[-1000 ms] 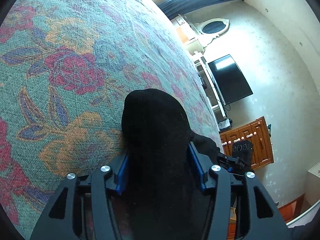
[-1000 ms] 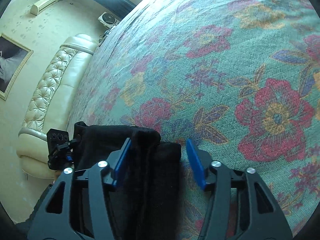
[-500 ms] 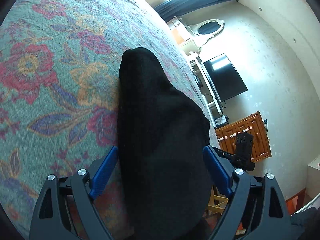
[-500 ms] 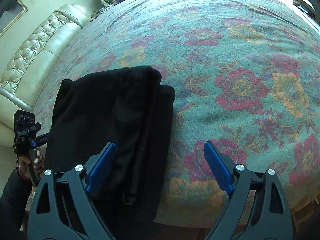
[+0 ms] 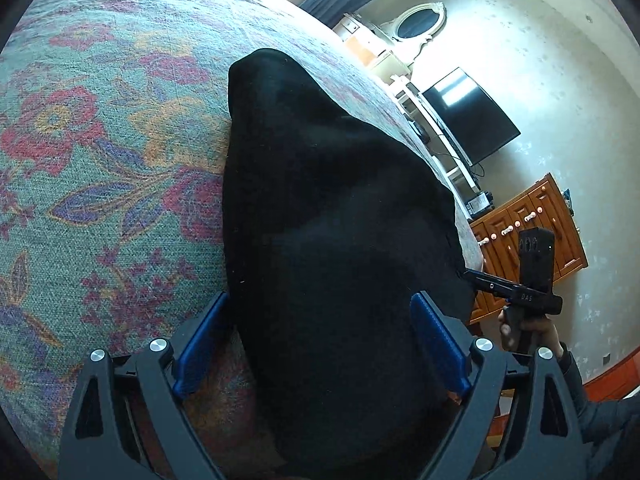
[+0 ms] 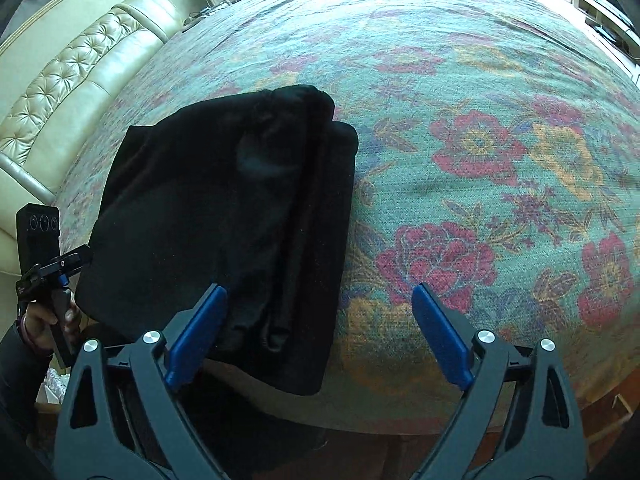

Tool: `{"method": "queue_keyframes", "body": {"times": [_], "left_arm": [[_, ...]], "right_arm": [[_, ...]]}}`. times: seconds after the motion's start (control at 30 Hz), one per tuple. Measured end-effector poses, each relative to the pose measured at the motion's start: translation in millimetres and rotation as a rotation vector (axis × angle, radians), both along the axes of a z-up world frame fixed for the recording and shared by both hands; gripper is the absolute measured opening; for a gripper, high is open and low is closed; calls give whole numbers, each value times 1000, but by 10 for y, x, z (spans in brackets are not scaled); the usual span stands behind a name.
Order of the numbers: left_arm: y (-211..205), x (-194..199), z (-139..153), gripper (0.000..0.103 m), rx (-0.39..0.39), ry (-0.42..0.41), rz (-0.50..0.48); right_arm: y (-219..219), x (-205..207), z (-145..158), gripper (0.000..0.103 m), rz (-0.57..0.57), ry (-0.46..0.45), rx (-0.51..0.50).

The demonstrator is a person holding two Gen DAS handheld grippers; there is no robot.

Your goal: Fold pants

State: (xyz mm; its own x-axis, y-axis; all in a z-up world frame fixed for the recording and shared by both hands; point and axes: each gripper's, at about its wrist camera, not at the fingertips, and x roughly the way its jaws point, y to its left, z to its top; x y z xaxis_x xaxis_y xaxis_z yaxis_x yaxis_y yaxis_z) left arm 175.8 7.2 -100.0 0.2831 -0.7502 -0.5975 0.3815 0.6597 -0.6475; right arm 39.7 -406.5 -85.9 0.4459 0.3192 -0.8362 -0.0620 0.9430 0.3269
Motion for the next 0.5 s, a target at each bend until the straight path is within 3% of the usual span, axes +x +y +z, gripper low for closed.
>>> {"method": "queue_keyframes", "body": {"times": [0.2,0.5], "left_arm": [[78,4,5,89,-41,8,4],[139,-29,71,89,-27,1,27]], "right_arm": [[-104,-75,-49,96,2,-3,13],[-208,-129,96,97,2,-36,-79]]}}
